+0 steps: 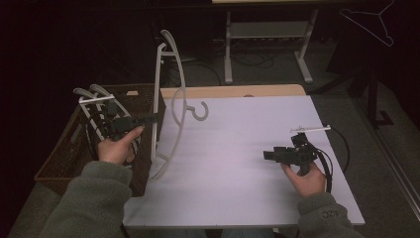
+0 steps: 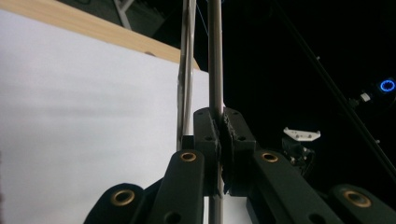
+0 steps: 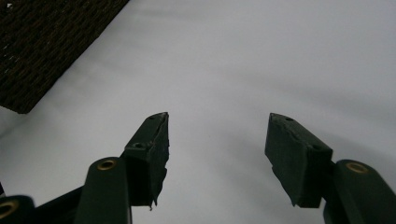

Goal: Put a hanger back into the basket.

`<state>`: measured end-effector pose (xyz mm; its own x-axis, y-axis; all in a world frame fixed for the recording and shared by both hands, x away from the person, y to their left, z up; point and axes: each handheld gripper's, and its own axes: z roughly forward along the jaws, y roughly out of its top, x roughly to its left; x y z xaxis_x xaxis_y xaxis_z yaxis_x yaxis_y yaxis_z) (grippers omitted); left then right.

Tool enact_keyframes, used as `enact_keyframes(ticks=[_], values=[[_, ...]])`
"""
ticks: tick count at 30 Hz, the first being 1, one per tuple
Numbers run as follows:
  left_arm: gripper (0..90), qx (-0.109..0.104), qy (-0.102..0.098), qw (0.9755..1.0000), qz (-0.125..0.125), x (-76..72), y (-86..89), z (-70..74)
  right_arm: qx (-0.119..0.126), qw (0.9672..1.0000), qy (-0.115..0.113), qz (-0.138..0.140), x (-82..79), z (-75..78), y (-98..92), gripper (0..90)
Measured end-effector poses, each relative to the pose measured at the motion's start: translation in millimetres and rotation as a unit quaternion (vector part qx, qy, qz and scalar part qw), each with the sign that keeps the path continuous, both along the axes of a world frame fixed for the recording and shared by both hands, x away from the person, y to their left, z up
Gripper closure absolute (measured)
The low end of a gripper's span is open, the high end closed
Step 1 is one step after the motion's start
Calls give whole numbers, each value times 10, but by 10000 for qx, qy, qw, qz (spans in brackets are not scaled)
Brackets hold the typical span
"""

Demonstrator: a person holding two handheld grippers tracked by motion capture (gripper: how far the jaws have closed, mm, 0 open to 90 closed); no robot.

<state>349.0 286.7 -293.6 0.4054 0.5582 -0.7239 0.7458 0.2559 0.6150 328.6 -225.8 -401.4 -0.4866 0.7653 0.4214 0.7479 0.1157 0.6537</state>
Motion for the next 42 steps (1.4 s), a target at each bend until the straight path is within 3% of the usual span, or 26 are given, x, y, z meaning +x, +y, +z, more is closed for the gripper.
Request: enact_keyframes(ticks=[15,26,42], values=[[858,-4,-63,9984,570,-4,536,174,-28,9999,51,-84,-13,-27,-83,366],[858,-26,-132,9931,1164,-26,1025,267,-27,9999,111,-119,-6,-56,-94,351],[857,-32,155,9823,1865,-10,1381,-111,-2,9998,152,-119,-15,-73,-113,347]])
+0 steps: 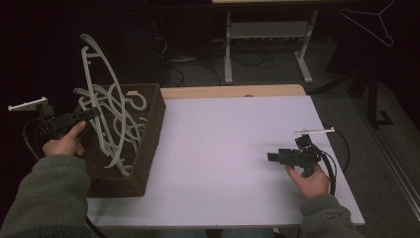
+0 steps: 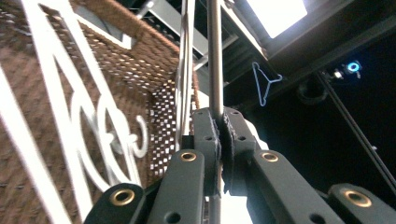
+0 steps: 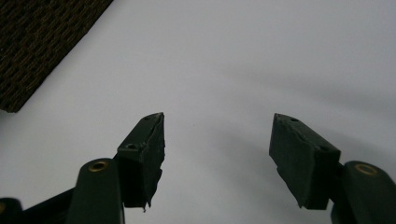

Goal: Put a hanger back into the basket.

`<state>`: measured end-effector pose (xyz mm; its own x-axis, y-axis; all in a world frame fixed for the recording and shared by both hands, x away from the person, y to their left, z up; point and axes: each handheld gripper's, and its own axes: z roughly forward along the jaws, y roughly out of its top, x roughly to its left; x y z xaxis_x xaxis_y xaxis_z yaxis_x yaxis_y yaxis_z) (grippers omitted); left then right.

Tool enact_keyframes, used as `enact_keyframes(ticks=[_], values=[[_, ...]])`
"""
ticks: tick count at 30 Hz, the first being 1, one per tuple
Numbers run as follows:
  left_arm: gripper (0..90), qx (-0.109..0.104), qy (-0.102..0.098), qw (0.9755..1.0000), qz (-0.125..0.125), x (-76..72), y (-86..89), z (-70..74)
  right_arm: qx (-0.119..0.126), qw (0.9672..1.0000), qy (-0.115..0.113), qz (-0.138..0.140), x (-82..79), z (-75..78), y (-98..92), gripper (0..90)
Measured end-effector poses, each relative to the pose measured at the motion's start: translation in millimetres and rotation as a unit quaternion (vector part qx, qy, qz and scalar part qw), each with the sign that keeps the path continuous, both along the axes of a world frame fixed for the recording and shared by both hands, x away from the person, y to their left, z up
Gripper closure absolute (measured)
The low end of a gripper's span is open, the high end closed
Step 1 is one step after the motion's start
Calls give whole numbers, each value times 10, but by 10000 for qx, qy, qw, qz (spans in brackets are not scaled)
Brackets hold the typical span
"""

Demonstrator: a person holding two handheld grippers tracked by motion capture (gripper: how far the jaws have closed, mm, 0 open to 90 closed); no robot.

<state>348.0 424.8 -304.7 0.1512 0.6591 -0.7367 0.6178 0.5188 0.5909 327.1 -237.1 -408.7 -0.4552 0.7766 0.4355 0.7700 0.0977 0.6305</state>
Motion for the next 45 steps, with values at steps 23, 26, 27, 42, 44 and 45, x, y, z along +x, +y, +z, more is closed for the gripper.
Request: enact_keyframes(ticks=[23,26,27,42,44,45], values=[[850,186,666,9975,156,-6,-58,-471,18,10000,-64,10,-11,14,-2,345],[838,440,856,9953,57,-2,-60,-482,23,10000,-66,8,-15,19,-8,345],[831,555,903,9943,64,0,-71,-479,26,10000,-62,7,-16,21,-10,345],[781,1266,911,9878,12,-72,-84,-297,42,10000,-83,-16,-19,29,-13,342],[778,1328,855,9874,-54,-82,-108,-274,49,9999,-91,-18,-17,30,-15,338],[774,1361,831,9872,-87,-85,-121,-262,40,9999,-106,-17,-16,31,-13,337]])
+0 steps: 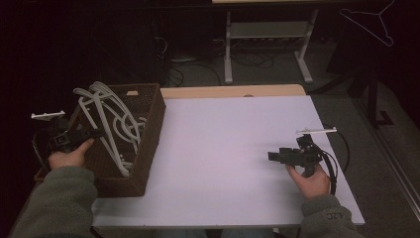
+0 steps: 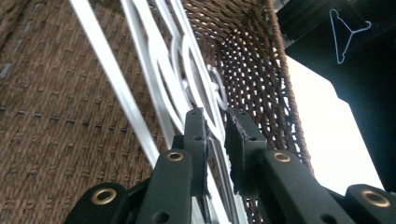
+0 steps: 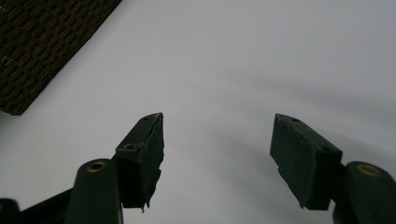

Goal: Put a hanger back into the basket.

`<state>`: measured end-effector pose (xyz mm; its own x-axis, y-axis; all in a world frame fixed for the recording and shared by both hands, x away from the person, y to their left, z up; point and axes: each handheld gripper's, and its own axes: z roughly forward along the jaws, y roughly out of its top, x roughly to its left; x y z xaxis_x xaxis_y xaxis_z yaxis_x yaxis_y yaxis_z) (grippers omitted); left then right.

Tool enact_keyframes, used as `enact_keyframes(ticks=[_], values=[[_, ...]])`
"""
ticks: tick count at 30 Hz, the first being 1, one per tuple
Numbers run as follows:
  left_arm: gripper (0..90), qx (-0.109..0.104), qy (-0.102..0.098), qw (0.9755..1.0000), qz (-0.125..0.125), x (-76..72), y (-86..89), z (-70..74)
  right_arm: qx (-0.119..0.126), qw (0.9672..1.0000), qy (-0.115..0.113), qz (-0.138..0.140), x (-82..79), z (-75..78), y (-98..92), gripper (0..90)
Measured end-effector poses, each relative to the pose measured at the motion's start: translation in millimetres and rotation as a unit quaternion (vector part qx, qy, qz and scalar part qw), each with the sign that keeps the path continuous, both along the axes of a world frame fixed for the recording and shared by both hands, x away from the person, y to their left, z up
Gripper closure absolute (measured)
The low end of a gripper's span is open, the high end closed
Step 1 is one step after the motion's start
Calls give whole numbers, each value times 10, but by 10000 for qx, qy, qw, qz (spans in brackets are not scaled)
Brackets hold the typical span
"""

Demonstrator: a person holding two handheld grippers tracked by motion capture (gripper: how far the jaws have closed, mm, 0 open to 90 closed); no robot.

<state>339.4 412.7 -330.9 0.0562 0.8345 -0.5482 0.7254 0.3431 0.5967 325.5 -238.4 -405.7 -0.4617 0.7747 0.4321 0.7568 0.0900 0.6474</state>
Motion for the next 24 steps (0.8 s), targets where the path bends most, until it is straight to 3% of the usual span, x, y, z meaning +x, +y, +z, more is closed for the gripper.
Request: enact_keyframes(ticks=[9,17,24], values=[[736,233,-164,9994,-181,-34,-74,75,44,9999,-111,0,2,16,-16,320],[687,399,-340,9978,-407,-63,-196,121,-69,9994,-330,79,-15,42,-35,299],[643,553,-500,9953,-617,-127,-310,176,-110,9993,-361,63,-40,87,-66,288]])
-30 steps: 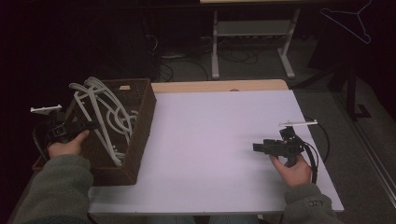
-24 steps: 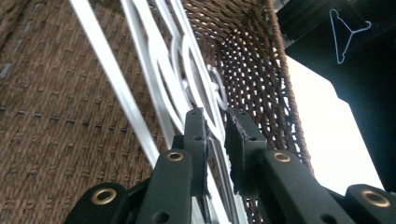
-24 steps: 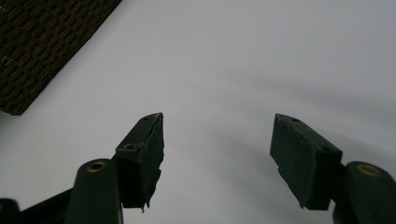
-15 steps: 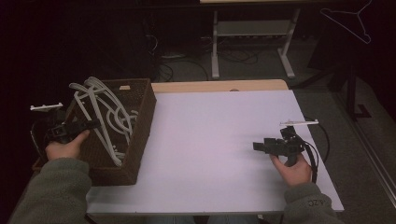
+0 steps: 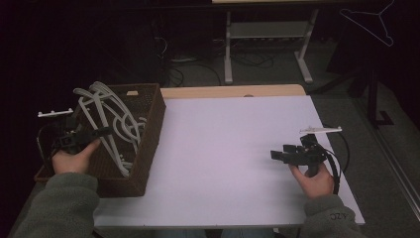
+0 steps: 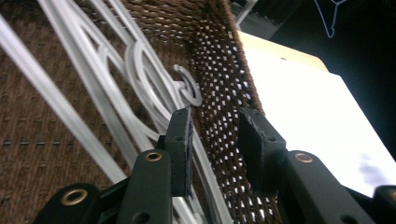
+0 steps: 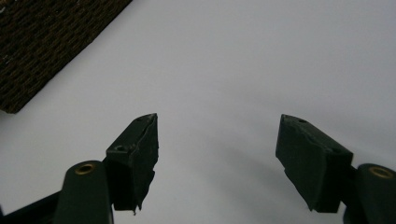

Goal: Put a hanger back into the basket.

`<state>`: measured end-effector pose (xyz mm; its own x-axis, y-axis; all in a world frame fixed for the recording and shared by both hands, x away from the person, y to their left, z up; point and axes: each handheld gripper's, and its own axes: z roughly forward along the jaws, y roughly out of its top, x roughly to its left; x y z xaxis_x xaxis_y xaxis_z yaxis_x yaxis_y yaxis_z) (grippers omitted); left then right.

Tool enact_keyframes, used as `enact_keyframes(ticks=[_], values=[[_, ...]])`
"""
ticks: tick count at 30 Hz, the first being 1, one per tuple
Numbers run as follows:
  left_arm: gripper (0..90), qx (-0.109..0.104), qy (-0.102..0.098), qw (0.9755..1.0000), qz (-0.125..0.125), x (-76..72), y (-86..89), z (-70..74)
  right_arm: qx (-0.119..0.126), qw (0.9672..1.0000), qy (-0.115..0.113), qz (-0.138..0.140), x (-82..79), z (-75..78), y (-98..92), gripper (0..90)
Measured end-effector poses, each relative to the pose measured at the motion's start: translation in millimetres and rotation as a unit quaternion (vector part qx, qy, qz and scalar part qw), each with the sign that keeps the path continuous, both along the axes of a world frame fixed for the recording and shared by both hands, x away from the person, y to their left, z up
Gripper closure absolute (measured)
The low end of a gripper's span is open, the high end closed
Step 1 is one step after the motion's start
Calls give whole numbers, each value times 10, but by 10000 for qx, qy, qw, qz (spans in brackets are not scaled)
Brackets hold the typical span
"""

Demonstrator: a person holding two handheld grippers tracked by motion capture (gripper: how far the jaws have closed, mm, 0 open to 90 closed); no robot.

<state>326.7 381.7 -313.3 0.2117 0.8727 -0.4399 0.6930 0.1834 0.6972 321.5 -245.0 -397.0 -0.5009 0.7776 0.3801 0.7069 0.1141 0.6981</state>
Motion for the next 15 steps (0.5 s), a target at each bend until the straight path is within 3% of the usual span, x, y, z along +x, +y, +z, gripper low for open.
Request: enact_keyframes(ticks=[7,10,15], values=[[604,61,-197,9995,-228,-41,-184,70,-37,10000,-78,-16,-32,36,-41,283],[592,155,-237,9989,-378,-51,-260,80,-44,9999,-91,-31,-41,48,-63,280],[577,138,-278,9982,-509,-65,-369,66,-46,9999,-119,-45,-56,65,-91,277]])
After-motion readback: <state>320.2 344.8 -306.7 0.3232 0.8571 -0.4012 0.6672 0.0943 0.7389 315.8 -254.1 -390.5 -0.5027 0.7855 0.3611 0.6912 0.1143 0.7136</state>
